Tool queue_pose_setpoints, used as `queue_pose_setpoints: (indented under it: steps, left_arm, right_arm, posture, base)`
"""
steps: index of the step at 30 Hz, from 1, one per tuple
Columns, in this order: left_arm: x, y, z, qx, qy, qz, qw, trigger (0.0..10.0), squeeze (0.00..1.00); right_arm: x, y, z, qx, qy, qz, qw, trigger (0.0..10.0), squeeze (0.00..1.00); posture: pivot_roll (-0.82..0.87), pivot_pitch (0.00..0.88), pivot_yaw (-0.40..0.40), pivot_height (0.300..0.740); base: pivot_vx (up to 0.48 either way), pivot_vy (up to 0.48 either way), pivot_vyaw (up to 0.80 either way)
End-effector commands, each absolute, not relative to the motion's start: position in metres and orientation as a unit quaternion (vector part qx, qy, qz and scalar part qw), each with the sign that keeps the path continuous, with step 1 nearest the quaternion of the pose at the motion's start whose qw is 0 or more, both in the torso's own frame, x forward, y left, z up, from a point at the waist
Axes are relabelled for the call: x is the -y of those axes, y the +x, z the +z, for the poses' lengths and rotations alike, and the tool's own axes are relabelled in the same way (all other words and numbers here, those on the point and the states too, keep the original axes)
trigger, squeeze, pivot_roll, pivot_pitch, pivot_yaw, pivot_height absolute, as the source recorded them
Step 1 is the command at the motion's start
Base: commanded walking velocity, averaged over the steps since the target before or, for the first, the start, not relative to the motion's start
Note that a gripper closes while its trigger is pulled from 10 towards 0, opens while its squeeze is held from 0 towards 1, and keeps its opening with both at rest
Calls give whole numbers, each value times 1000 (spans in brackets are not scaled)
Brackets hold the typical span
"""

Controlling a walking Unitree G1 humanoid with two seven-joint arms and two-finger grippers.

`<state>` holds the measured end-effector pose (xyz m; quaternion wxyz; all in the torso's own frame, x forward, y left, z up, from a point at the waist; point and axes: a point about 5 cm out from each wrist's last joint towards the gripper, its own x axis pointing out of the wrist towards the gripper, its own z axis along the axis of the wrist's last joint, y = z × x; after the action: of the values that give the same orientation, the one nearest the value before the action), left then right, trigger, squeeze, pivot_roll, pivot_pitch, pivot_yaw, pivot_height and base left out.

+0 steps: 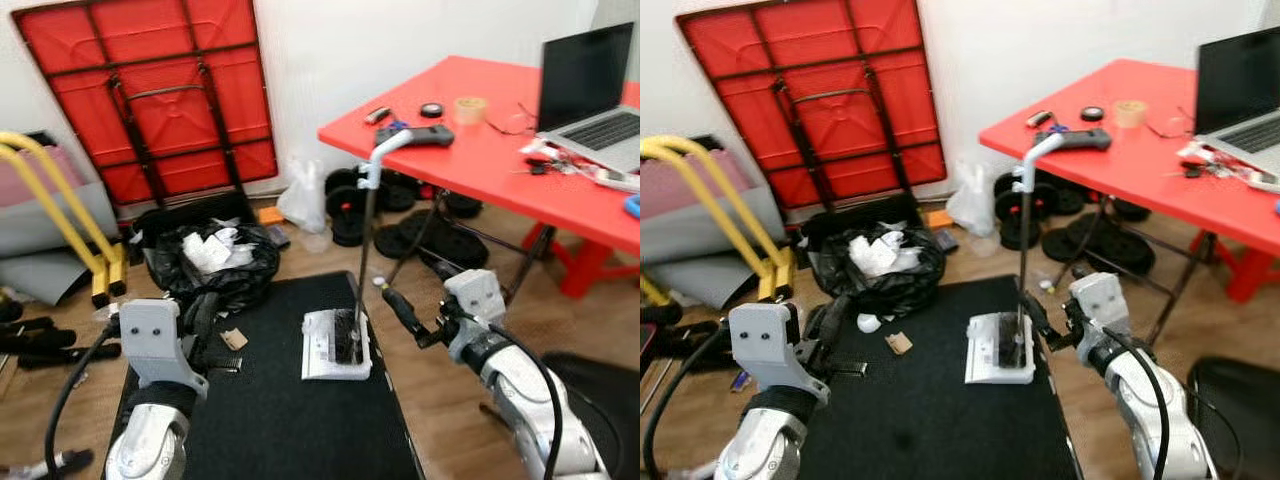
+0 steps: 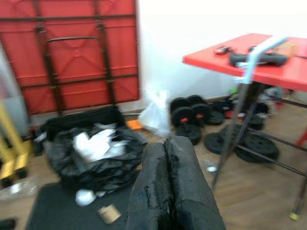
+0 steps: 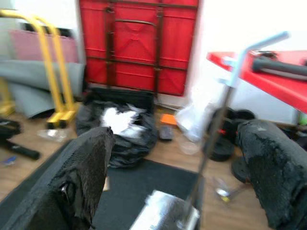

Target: Sweep floor

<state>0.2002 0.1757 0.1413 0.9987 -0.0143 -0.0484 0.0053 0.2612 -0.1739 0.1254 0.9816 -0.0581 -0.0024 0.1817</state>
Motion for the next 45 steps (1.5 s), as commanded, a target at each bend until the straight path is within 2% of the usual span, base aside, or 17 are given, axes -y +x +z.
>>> queue_pose_setpoints:
  steps: [1,6,9,29,32,37,45]
  left_arm:
    - [-175,201,142,49,-12,1,999,10000,0]
    - [-175,202,142,50,-13,-3,999,10000,0]
    - [-174,203,142,50,-13,-6,999,10000,0]
    - [-173,205,142,52,-18,-13,998,10000,0]
    - [-174,205,142,52,-18,-13,998,10000,0]
    - [-174,205,142,55,-23,-12,998,10000,0]
    - [-175,205,143,55,-30,-15,998,10000,0]
  right_arm:
    - [174,262,125,-1,-58,176,983,10000,0]
    - [174,262,125,0,-60,177,982,10000,0]
    - [173,262,125,3,-60,183,981,10000,0]
    - [171,264,128,7,-63,192,979,10000,0]
    - [166,264,129,8,-89,210,974,10000,0]
    - [166,263,128,8,-71,213,975,10000,0]
    - [167,264,127,6,-69,207,976,10000,0]
  posture:
    - [-102,0,3,740]
    - [-105,0,4,740]
    - [-102,0,2,740]
    - [-109,0,3,740]
    - [-110,0,4,740]
    - [-109,0,6,740]
    - [-110,0,11,740]
  base:
    - [375,0,0]
    - [381,0,0]
    - [389,0,800]
    - [390,0,0]
    - [390,0,702]
    - [368,0,800]
    - [0,0,0]
